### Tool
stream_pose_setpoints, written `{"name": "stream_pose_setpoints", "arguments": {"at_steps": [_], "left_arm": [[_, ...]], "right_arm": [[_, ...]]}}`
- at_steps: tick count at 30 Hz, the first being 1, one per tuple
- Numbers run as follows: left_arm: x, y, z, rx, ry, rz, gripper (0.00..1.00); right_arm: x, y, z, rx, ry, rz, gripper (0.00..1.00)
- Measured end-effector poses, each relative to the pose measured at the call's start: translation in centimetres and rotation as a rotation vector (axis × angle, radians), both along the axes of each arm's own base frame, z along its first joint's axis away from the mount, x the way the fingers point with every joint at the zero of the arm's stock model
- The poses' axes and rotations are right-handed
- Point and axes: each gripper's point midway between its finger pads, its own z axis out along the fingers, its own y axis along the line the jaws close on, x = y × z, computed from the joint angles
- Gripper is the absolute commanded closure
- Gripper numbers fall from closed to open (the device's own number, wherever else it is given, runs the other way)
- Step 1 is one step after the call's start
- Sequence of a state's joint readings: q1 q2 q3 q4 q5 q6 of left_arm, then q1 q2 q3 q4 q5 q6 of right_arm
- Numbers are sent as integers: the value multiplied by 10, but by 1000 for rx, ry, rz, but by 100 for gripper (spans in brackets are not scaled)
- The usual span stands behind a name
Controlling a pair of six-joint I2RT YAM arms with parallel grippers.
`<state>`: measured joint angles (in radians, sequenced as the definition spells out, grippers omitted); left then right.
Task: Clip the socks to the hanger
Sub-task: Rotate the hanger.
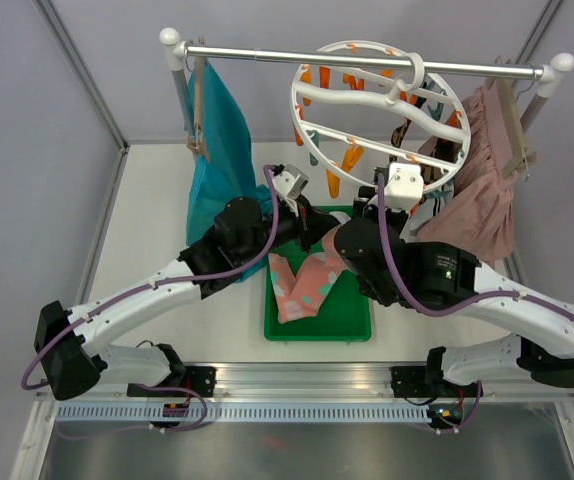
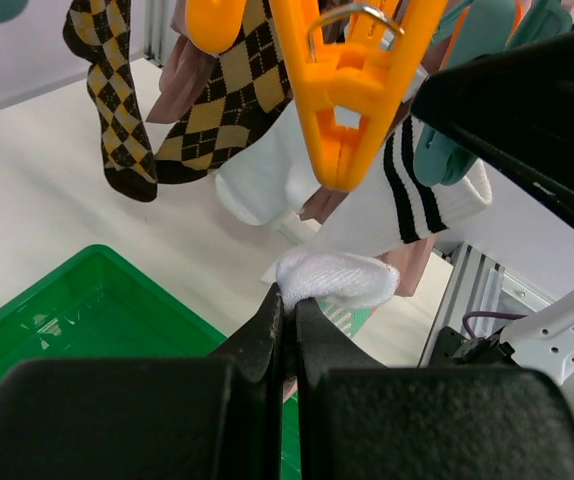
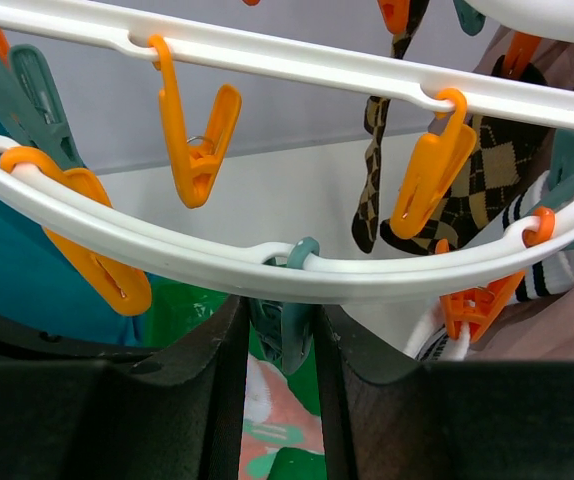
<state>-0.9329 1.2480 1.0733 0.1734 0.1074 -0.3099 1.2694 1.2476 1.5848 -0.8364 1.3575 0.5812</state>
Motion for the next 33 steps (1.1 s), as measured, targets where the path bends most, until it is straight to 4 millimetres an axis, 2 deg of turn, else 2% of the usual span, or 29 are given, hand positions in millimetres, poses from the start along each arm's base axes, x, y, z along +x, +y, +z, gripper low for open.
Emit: {"name": "stream_pose_setpoints", "arguments": {"at_steps": [11,16,19,23,27,29,33], "left_arm": [[-7,-5,6,-21,-16,-31,98],[-7,-6,5,7,-29,-32,98],[8,-6,9,41,-34,32,98],[29,-3,11,75,-30,133,98],[37,1,4,102,-18,177,98],[39,1,2,110,-14,181,98],[36,-1,2,127,-25,159,98]], "right_arm": [[0,9,4,58,-11,63,100],[-6,9,-2,90,1,128,100],[-13,-8,-4,124,1,161,100],[-25,-42,7,219,-23,158,100],[-32,-75,15,295,-49,116,100],[-33,-83,14,299,-53,94,100],[-32,-86,6,263,-42,59,100]]}}
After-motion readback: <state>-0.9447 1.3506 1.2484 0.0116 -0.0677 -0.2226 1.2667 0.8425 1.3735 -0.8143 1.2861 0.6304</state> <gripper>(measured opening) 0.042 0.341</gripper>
